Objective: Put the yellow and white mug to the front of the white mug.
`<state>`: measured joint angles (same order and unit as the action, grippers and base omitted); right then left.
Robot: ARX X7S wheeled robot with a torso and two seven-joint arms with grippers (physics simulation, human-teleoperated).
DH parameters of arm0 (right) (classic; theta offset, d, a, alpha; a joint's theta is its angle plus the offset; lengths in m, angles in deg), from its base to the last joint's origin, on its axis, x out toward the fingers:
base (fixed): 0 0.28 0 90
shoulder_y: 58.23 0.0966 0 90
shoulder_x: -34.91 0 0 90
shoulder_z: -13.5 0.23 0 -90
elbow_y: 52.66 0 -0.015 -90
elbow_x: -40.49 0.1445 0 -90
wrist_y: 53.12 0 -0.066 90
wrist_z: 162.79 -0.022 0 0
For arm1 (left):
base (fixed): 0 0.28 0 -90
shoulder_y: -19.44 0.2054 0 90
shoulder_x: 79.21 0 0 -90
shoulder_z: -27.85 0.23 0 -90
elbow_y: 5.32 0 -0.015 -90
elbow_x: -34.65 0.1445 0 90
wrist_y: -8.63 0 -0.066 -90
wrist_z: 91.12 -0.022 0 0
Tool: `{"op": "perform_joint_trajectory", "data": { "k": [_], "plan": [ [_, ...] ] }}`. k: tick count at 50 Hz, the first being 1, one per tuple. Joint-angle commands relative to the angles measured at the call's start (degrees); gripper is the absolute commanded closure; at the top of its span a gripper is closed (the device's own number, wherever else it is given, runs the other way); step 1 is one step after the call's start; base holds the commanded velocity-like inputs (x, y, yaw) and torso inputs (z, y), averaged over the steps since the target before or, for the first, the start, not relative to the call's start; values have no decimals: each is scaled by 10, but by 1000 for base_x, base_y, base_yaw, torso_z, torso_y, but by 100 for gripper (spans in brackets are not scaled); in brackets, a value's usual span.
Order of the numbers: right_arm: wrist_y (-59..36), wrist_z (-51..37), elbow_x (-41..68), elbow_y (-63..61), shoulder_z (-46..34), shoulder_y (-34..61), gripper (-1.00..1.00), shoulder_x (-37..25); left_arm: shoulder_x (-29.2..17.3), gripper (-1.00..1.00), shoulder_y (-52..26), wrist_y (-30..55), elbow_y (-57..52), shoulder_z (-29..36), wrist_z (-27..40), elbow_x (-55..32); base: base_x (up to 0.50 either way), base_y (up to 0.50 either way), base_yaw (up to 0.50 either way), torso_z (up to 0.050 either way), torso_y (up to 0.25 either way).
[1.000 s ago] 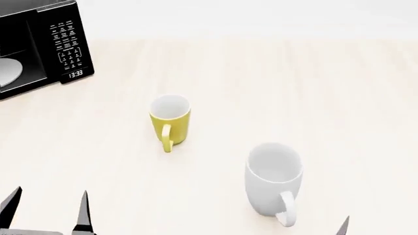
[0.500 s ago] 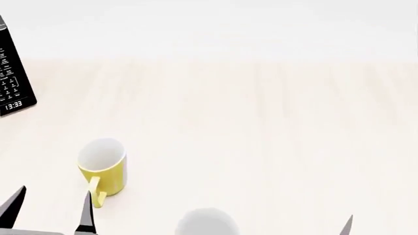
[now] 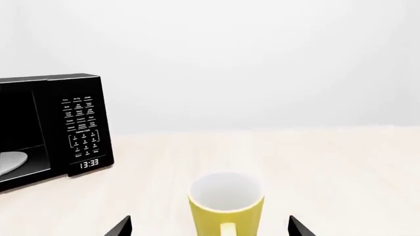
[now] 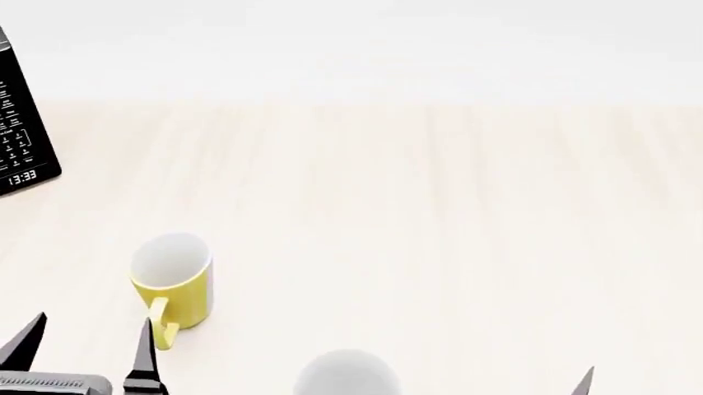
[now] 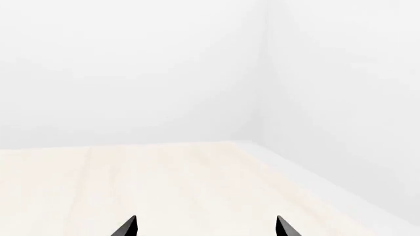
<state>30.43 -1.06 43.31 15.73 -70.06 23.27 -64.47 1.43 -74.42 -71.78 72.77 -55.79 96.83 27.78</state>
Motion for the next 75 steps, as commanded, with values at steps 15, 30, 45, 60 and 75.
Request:
{"op": "perform_joint_trajectory", "data": {
  "k": [15,30,45,60,75],
  "plan": [
    [-13,-12,-2,4,-13,3,-100,-10,11,-100,-106,13,184,31,0,6,0,0,0,0,0],
    [-12,-17,-1,8,-18,3,-100,-15,22,-100,-141,-1,272,28,1,-11,0,0,0,0,0],
    [-13,-23,-3,10,-25,4,-100,-20,33,-100,-173,-8,331,30,-13,-37,0,0,0,0,0],
    [-15,-27,-3,11,-32,5,-100,-24,35,-100,-196,10,356,29,-23,-66,0,0,0,0,0],
    [-19,-32,-5,15,-40,8,-100,-28,35,100,-200,41,302,27,-25,-103,0,0,0,0,0]
  ]
}}
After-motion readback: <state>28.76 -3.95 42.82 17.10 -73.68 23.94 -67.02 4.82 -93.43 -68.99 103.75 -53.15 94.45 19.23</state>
